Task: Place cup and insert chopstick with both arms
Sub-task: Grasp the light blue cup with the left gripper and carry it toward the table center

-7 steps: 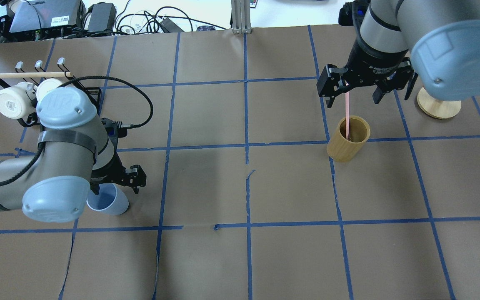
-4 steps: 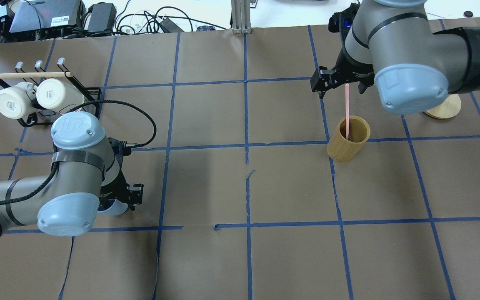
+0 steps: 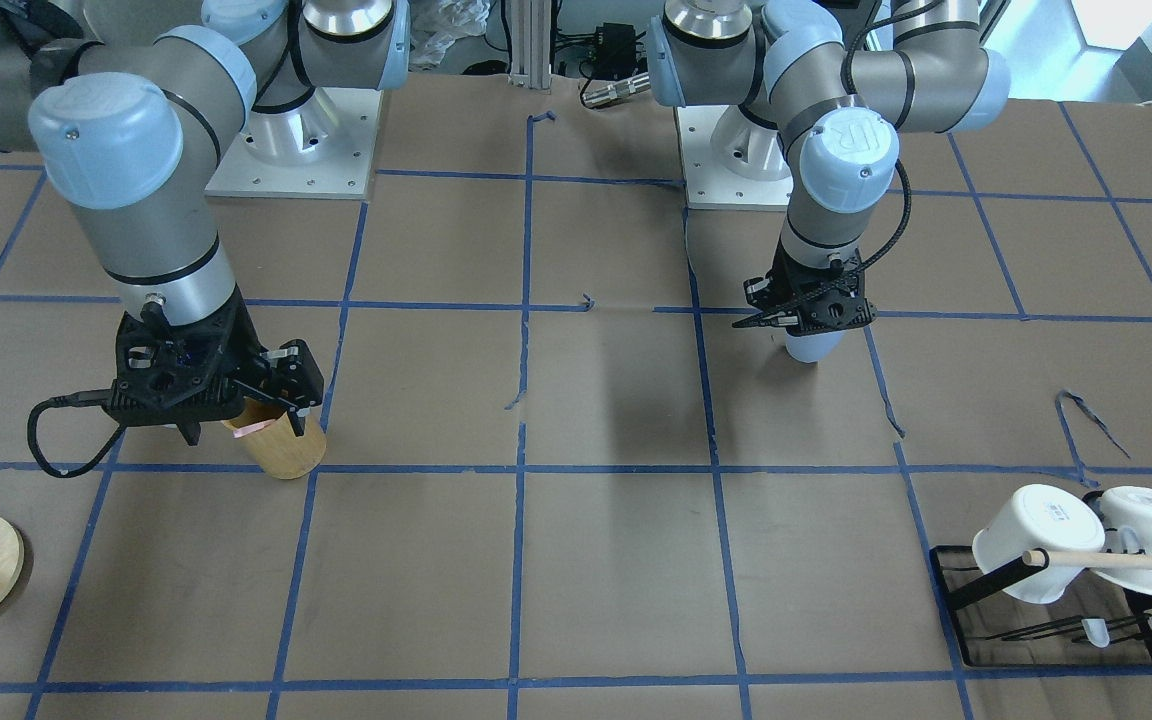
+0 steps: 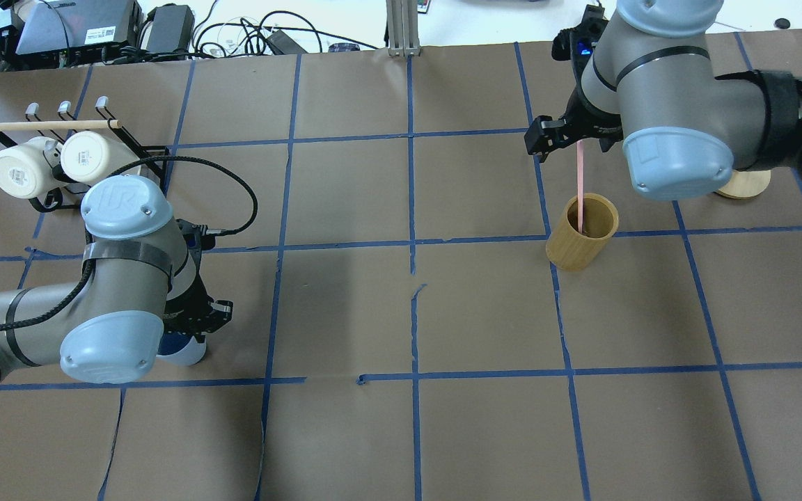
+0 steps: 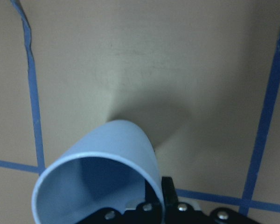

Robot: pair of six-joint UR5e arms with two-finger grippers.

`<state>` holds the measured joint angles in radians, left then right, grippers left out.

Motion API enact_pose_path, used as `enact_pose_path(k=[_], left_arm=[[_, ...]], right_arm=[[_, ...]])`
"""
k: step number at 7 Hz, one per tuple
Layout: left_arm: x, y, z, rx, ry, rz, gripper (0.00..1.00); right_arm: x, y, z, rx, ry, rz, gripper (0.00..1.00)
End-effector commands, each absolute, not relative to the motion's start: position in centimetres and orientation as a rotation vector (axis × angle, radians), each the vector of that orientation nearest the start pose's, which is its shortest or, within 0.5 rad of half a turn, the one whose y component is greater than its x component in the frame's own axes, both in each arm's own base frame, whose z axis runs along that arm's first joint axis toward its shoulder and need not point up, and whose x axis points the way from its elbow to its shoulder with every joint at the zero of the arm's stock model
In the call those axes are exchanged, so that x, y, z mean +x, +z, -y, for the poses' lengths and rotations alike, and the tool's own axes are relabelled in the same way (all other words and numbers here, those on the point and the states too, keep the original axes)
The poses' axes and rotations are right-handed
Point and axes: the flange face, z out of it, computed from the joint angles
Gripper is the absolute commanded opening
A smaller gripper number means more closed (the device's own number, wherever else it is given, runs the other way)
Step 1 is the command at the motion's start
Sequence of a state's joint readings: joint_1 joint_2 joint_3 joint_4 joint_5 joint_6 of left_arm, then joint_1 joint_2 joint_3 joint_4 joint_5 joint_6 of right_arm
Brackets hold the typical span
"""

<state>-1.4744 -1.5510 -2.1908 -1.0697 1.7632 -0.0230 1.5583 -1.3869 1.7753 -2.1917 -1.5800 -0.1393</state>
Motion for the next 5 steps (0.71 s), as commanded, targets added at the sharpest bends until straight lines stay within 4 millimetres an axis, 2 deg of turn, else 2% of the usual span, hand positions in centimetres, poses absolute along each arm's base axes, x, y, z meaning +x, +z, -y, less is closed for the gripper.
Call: enact_pose_path(k=[1, 2, 3, 4, 5], left_arm=[[-8.3, 28.2, 43.8, -0.332, 0.077, -2.946, 0.00], [-11.2, 28.0, 43.5, -0.502, 0.072, -2.996, 0.00], [-15.5, 27.6, 42.6, -0.742, 0.051, -2.959, 0.00], [-20.2, 27.3, 41.9, -0.849, 0.021, -2.934, 0.00], [-24.8, 27.6, 41.4, -1.067, 0.023, -2.907, 0.00]], right_arm=[[12.3, 35.1, 56.4, -0.194, -0.374, -3.138, 0.86], [12.2, 35.2, 56.3, -0.198, -0.374, -3.142, 0.76], [12.2, 35.0, 56.2, -0.198, -0.364, -3.144, 0.65], [12.2, 35.0, 56.2, -0.199, -0.357, -3.144, 0.57], [12.2, 35.2, 56.0, -0.196, -0.354, -3.148, 0.52]])
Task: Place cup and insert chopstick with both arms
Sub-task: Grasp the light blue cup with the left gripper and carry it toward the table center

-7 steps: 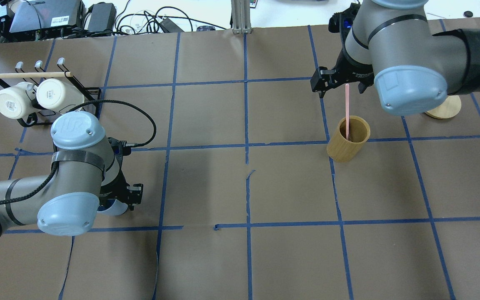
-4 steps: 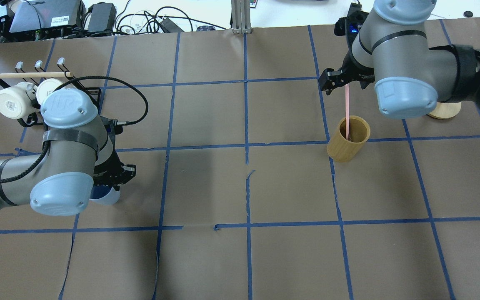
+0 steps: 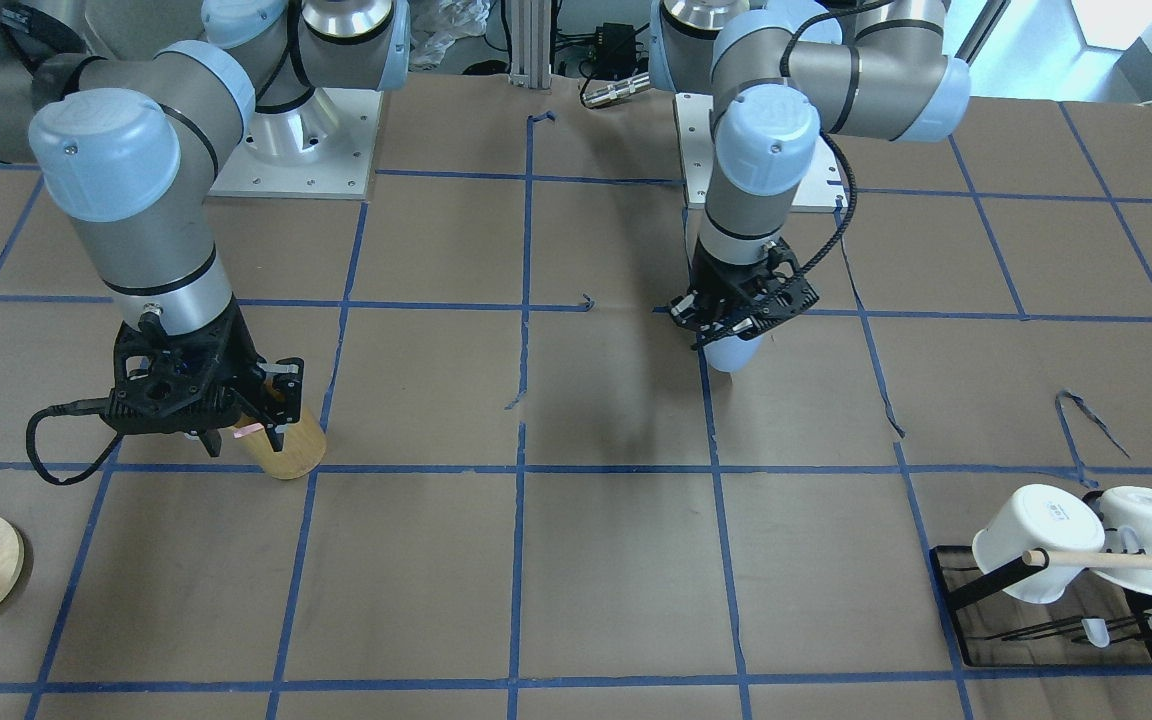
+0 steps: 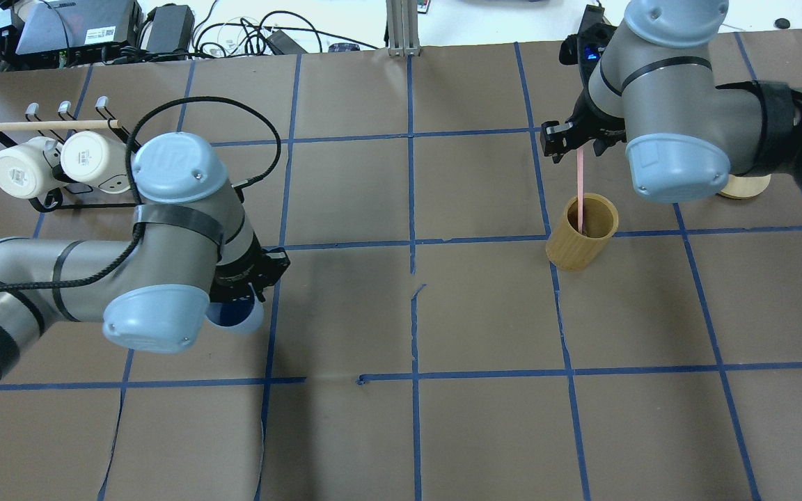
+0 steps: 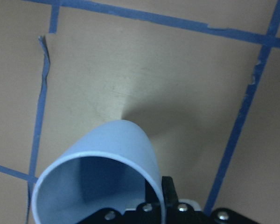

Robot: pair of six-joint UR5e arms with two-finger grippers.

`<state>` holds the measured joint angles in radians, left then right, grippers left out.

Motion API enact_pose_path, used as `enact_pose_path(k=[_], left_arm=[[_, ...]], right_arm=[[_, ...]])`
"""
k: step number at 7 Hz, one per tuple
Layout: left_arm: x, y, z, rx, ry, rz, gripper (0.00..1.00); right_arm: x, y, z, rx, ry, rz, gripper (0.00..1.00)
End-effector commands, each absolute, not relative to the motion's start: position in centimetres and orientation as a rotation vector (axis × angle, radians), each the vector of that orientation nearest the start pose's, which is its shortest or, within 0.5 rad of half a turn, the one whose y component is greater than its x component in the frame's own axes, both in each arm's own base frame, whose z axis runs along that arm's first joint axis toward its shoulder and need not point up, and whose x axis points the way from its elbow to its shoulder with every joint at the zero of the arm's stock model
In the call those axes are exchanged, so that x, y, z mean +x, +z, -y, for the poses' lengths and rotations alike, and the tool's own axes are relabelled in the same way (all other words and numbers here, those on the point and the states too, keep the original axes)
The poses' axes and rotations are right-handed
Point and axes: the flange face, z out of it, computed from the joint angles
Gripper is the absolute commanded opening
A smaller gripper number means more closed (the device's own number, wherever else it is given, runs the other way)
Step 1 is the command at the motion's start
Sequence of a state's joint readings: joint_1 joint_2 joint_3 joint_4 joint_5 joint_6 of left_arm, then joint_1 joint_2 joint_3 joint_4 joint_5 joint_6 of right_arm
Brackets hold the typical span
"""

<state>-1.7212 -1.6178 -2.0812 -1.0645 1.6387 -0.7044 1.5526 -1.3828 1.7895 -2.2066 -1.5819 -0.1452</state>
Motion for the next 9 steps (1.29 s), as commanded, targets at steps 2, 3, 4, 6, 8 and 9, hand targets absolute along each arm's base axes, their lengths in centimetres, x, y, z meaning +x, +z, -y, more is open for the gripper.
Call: enact_pose_path(k=[2, 3, 4, 6, 8, 9], left_arm=[[-32.7, 28.0, 40.6, -1.297, 0.107, -2.900, 0.00], [-34.7, 27.5, 40.1, -1.325, 0.093, -2.905, 0.00], [-35.4, 27.1, 39.8, -1.351, 0.093, -2.906, 0.00], [-36.0, 26.0, 39.6, -1.368, 0.169, -2.902, 0.00], [-36.7, 25.9, 39.1, -1.334, 0.211, -2.924, 0.00], [-36.6, 25.6, 39.2, -1.332, 0.214, -2.919, 0.04]], right_arm=[[12.2, 35.4, 55.9, -0.196, -0.356, -3.149, 0.45], [12.2, 35.4, 55.9, -0.196, -0.357, -3.148, 0.45], [12.2, 35.2, 55.8, -0.196, -0.323, -3.149, 0.39], [12.2, 35.2, 55.8, -0.196, -0.318, -3.150, 0.28], [12.2, 35.7, 55.7, -0.196, -0.332, -3.149, 0.26], [12.2, 35.8, 55.8, -0.196, -0.335, -3.149, 0.26]])
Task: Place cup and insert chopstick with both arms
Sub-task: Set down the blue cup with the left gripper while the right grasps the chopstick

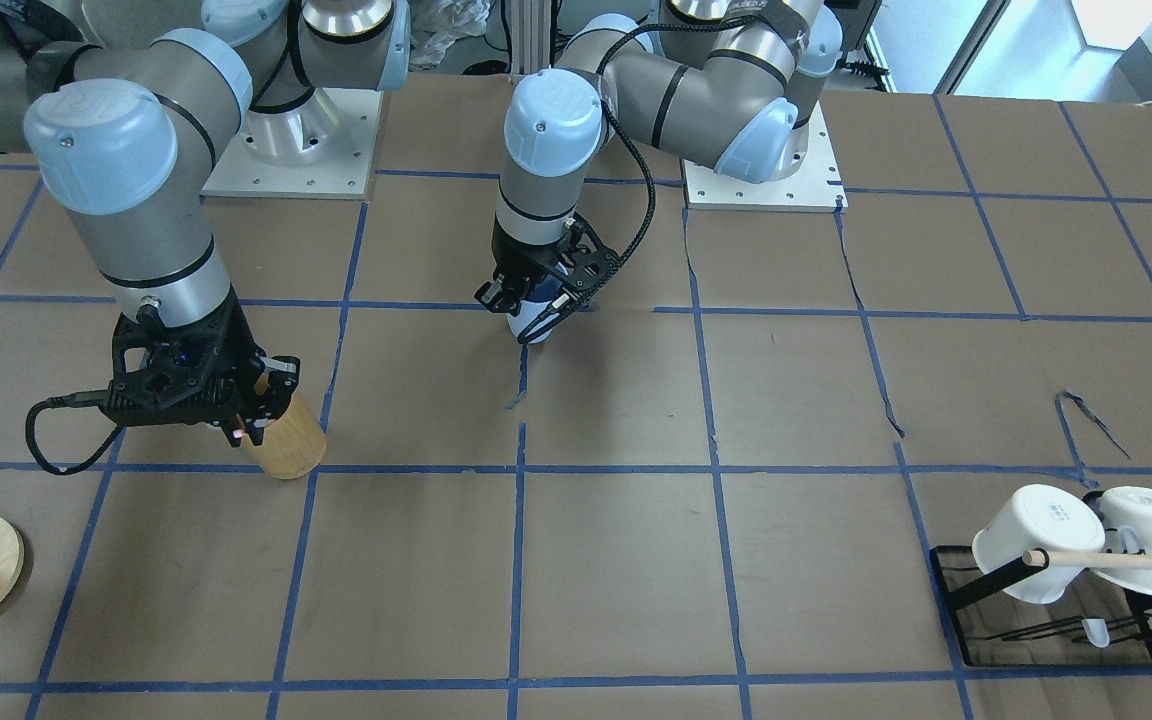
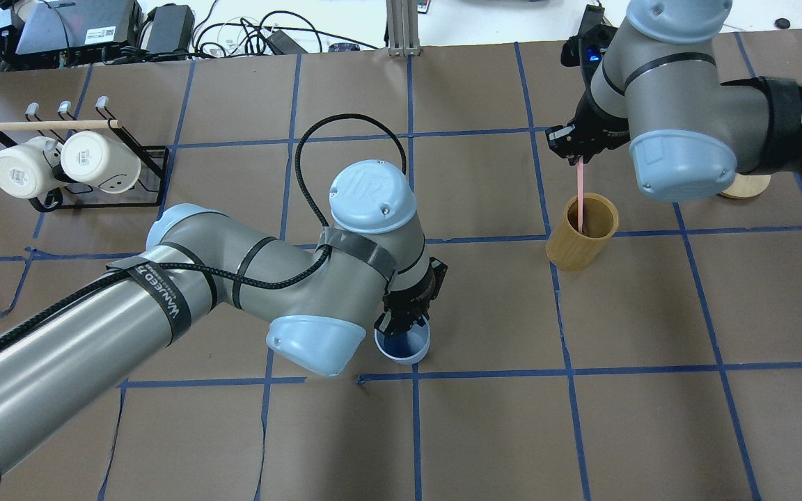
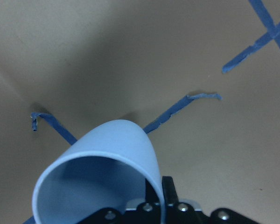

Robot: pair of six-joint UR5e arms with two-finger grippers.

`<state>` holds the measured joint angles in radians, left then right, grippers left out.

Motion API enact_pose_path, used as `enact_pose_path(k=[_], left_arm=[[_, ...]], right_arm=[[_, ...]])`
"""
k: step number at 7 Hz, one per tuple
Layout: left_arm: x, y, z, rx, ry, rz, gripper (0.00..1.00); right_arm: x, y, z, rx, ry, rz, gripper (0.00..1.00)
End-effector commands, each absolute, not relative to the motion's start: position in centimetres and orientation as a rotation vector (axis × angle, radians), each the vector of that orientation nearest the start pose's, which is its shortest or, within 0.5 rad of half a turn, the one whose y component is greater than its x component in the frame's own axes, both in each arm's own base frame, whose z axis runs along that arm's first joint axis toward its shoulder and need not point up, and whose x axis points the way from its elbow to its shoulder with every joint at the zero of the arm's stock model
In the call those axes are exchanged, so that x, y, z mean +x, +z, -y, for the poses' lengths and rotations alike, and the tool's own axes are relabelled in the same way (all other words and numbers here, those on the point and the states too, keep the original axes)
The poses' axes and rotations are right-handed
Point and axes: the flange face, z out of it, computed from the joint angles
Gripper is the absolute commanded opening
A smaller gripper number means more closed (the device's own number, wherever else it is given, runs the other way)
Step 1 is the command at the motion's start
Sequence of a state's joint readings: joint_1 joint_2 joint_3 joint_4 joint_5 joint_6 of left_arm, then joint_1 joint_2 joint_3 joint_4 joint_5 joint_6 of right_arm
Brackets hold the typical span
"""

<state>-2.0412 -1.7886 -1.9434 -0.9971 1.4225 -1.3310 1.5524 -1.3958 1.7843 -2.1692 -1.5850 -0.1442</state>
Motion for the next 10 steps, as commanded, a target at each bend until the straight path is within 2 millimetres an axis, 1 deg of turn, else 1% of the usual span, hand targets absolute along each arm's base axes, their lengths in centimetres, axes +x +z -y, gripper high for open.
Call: enact_pose_path(k=[1, 2, 3, 4, 5, 6, 7, 8, 9, 10], left_arm=[[-36.6, 25.4, 39.1, -1.332, 0.222, -2.911, 0.99], [-36.7, 25.7, 39.4, -1.331, 0.206, -2.924, 1.00], [-36.9, 26.2, 39.7, -1.335, 0.189, -2.939, 1.00], [-36.9, 28.3, 40.3, -1.329, 0.140, -2.971, 1.00], [-36.6, 30.5, 41.6, -1.230, 0.064, -3.038, 1.00], [-34.9, 32.3, 43.0, -1.066, -0.090, -3.028, 1.00], [-33.9, 34.5, 43.2, -0.818, -0.164, -3.064, 1.00], [-32.3, 36.2, 43.3, -0.592, -0.151, -3.096, 1.00], [-30.1, 37.9, 43.4, -0.455, -0.132, -3.106, 1.00], [-27.7, 40.2, 43.7, -0.267, -0.103, -3.111, 1.00]], right_arm=[[12.1, 35.8, 55.8, -0.194, -0.337, -3.149, 0.22], [12.1, 35.8, 55.8, -0.194, -0.335, -3.149, 0.17], [12.1, 35.8, 55.8, -0.194, -0.335, -3.148, 0.14], [12.0, 36.1, 55.9, -0.191, -0.340, -3.148, 0.15], [12.1, 37.1, 55.7, -0.194, -0.349, -3.147, 0.14], [12.1, 37.9, 55.7, -0.194, -0.330, -3.148, 0.14], [12.0, 38.9, 55.7, -0.191, -0.325, -3.148, 0.14], [12.1, 40.6, 55.5, -0.194, -0.320, -3.148, 0.14], [12.1, 42.7, 55.3, -0.194, -0.299, -3.149, 0.14], [12.2, 45.0, 55.2, -0.197, -0.272, -3.150, 0.14]])
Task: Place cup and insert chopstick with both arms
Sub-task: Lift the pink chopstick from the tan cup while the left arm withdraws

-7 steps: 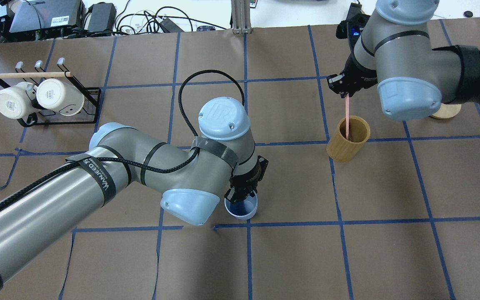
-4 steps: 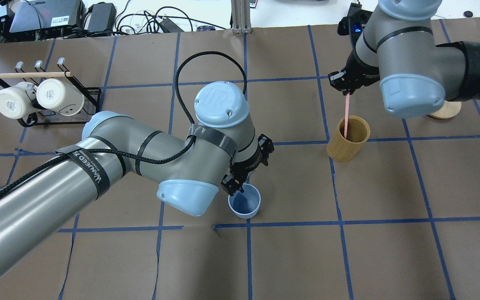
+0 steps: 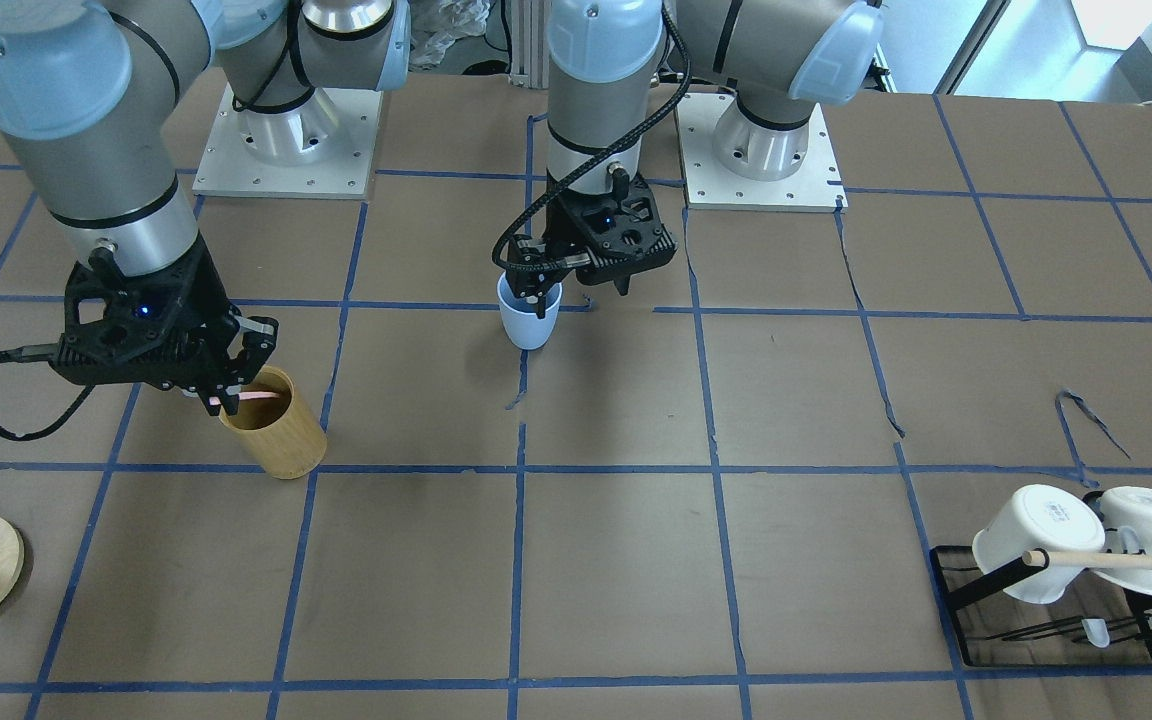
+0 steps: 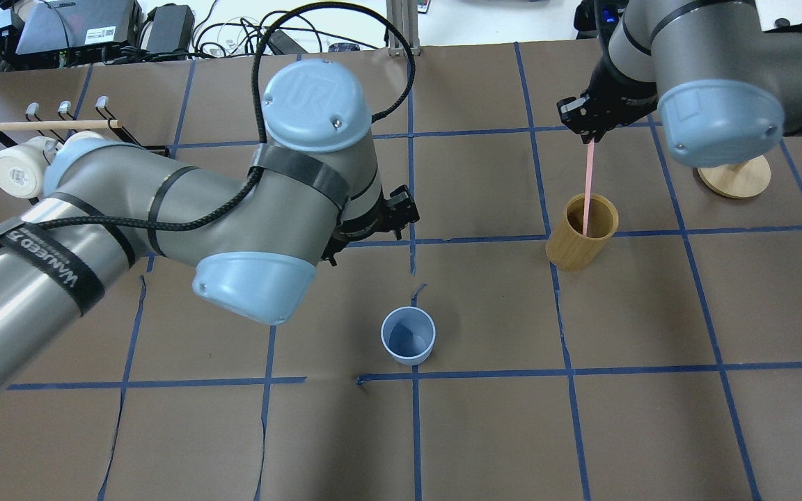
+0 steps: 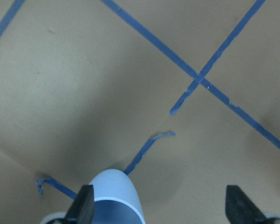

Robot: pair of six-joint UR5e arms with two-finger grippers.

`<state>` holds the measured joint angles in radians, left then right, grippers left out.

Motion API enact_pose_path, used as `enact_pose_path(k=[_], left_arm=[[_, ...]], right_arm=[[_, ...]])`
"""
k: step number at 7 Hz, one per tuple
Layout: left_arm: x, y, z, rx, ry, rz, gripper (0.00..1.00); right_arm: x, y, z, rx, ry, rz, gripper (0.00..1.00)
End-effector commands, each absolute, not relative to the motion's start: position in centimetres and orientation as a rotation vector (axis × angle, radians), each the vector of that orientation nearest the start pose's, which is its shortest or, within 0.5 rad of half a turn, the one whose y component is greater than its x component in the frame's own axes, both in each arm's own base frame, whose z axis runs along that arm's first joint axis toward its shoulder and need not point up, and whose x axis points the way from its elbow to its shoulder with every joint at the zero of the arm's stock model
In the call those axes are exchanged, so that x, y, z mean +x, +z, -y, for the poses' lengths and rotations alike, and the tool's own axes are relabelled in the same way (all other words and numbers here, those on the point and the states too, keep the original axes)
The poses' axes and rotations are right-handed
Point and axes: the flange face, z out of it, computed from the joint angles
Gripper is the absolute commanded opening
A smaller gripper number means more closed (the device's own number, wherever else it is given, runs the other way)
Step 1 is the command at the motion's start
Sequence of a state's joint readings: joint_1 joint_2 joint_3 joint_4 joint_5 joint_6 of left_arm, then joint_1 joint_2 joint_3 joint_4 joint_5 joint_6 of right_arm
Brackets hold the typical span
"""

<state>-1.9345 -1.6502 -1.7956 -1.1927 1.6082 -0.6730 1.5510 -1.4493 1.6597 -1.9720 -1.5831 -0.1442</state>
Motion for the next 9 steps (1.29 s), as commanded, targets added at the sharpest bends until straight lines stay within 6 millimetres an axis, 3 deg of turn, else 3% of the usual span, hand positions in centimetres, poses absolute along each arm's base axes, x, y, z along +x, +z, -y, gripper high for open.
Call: enact_pose_path(k=[1, 2, 3, 4, 5, 6, 7, 9], left_arm=[[-24.6, 42.8, 44.4, -0.109, -0.039, -3.105, 1.00], [-21.2, 45.3, 45.6, -0.060, -0.028, -3.112, 1.00], [-18.6, 47.4, 46.8, -0.039, -0.051, -3.116, 1.00], [-16.2, 49.2, 47.9, -0.026, -0.103, -3.114, 1.00], [-14.5, 49.8, 47.9, -0.046, -0.050, -3.115, 1.00], [-14.0, 49.9, 47.7, 0.001, -0.044, -3.117, 1.00], [-14.1, 49.8, 47.5, 0.026, -0.044, -3.117, 1.00], [-14.1, 49.8, 47.4, 0.026, -0.048, -3.117, 1.00]], right_arm=[[12.6, 47.9, 55.4, -0.209, -0.282, -3.145, 0.13], [13.8, 50.6, 55.4, -0.242, -0.335, -3.136, 0.13], [16.2, 51.9, 55.0, -0.305, -0.385, -3.120, 0.12], [19.7, 52.5, 54.1, -0.373, -0.424, -3.101, 0.11], [23.0, 52.8, 53.5, -0.451, -0.515, -3.065, 0.11], [25.9, 52.9, 52.5, -0.450, -0.590, -3.027, 0.11], [30.1, 51.8, 50.5, -0.428, -0.562, -2.972, 0.11], [35.7, 49.3, 46.0, -0.332, -0.509, -2.925, 0.11]])
